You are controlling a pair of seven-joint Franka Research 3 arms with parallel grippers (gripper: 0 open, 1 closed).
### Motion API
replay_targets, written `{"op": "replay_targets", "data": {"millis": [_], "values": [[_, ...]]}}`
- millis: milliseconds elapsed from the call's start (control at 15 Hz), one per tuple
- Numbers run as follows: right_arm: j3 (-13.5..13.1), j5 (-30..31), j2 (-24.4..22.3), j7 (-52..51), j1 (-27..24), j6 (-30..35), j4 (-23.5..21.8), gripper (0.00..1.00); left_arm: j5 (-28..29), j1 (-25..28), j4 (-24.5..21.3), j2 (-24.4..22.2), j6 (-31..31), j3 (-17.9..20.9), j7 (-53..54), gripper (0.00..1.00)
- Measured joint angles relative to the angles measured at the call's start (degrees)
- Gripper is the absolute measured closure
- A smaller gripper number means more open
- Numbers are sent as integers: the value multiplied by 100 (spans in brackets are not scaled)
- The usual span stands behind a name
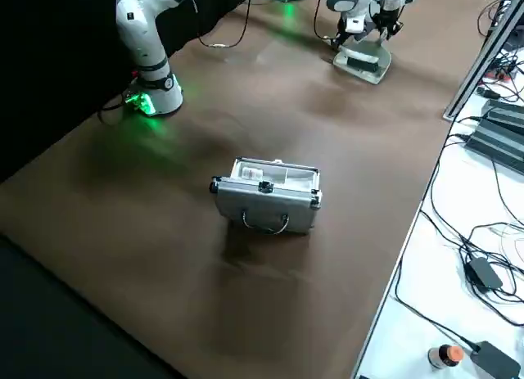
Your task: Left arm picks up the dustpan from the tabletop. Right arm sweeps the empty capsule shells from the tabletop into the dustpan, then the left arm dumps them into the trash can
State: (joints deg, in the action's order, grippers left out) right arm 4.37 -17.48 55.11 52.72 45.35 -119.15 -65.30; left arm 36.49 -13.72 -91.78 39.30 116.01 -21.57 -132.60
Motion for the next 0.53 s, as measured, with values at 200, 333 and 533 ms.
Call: {"op": "replay_targets", "data": {"millis": [200,333,533], "values": [[15,-88,1,-1,-3,82,86,74,0,0,0,0,0,-1,-1,67],[19,-143,2,-1,-3,100,113,74,0,0,0,0,0,-1,-1,67],[19,-244,2,-1,-8,188,198,74,0,0,0,0,0,-1,-2,67]]}}
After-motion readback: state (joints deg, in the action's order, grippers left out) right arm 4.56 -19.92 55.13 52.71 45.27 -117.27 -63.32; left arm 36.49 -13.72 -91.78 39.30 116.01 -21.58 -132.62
